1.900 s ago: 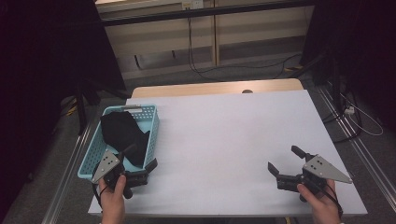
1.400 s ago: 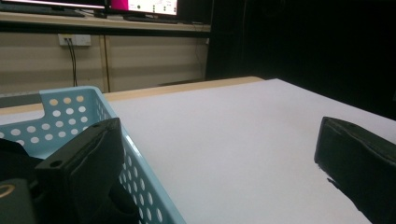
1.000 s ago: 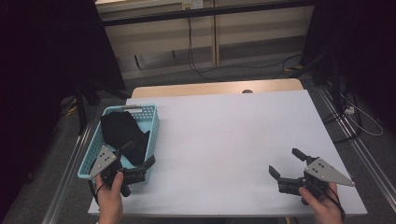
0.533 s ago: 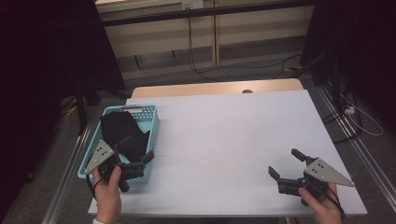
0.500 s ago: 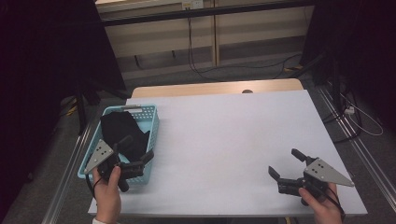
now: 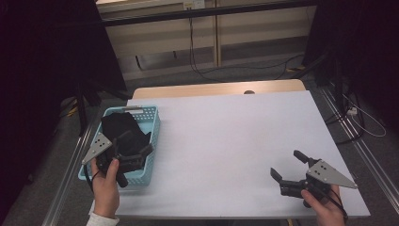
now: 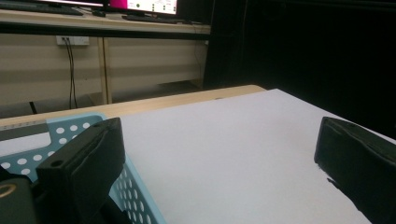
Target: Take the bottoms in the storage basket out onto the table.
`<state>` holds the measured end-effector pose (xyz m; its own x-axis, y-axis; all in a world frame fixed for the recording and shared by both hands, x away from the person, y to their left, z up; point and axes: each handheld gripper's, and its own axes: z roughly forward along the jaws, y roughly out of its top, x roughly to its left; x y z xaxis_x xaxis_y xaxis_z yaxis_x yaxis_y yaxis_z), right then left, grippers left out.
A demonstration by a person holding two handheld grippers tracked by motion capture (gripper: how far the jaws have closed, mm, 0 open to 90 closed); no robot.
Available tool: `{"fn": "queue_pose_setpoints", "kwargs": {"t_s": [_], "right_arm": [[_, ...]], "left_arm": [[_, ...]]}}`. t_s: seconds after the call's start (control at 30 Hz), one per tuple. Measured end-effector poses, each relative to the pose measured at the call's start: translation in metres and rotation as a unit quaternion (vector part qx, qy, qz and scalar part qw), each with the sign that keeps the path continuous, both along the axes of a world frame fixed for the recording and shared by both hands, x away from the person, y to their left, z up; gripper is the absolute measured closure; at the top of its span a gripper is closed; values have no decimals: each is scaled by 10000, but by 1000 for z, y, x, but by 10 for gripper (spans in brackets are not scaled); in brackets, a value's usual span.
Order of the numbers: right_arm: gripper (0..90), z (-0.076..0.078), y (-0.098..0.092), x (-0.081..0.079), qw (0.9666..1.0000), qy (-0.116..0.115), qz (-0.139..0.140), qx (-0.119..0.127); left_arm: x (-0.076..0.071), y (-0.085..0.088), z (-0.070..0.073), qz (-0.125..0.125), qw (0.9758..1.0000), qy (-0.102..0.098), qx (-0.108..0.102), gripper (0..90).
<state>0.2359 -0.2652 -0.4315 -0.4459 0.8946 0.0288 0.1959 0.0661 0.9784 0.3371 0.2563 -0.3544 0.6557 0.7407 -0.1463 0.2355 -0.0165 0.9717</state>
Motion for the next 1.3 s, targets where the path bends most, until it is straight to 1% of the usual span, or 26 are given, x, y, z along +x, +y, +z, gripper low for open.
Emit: {"fn": "queue_pose_setpoints", "kwargs": {"t_s": [0.03, 0.2, 0.23, 0.33, 0.4, 0.43, 0.5, 0.53, 0.6, 0.67, 0.7, 0.77, 0.87, 0.93, 1.07, 1.1, 1.2, 1.3], "right_arm": [[20, 0, 0, 0, 10000, 4, 2, -1], [20, 0, 0, 0, 10000, -18, 18, -12], [20, 0, 0, 0, 10000, -12, 22, -12], [20, 0, 1, 0, 10000, 1, 19, -11], [20, 0, 0, 0, 10000, -13, 18, -14], [20, 0, 0, 0, 10000, -10, 9, -3], [20, 0, 0, 0, 10000, -4, 5, 2], [20, 0, 0, -1, 10000, -3, 2, 1], [20, 0, 0, -1, 10000, -3, 6, 6], [20, 0, 0, -1, 10000, -3, 7, 2], [20, 0, 0, -1, 10000, -2, 8, 10], [20, 0, 0, -1, 10000, 2, 4, 11], [20, 0, 0, -1, 10000, 2, 5, 7], [20, 0, 0, -1, 10000, -1, 10, 6], [20, 0, 0, -1, 10000, -7, 15, 8], [20, 0, 0, -1, 10000, -11, 16, 2], [20, 0, 0, -1, 10000, -7, 15, 0], [19, 0, 0, -1, 10000, -3, 14, 6]], "left_arm": [[1, 0, 1, 5, 10000, 13, -31, 17], [7, 3, 3, 25, 10000, 57, -34, 16], [9, 4, 3, 37, 10000, 77, -23, 17], [14, 6, 4, 89, 9999, 129, -72, 16], [17, 7, 5, 125, 9998, 118, -73, 17], [20, 8, 7, 148, 9998, 102, -55, 16], [21, 8, 8, 164, 9998, 99, -44, 17], [23, 9, 10, 165, 9998, 101, -2, 17], [26, 9, 11, 199, 9998, 77, -22, 17], [30, 10, 11, 213, 9997, 102, 3, 17], [30, 10, 11, 213, 9997, 102, 3, 17], [35, 10, 12, 229, 9996, 127, 65, 17], [38, 10, 12, 244, 9996, 140, 68, 17], [43, 11, 11, 263, 9994, 191, 126, 17], [49, 12, 9, 304, 9992, 225, 111, 18], [51, 13, 9, 322, 9991, 231, 146, 19], [57, 15, 7, 409, 9986, 291, 161, 19], [64, 18, 4, 511, 9978, 370, 223, 19]]}}
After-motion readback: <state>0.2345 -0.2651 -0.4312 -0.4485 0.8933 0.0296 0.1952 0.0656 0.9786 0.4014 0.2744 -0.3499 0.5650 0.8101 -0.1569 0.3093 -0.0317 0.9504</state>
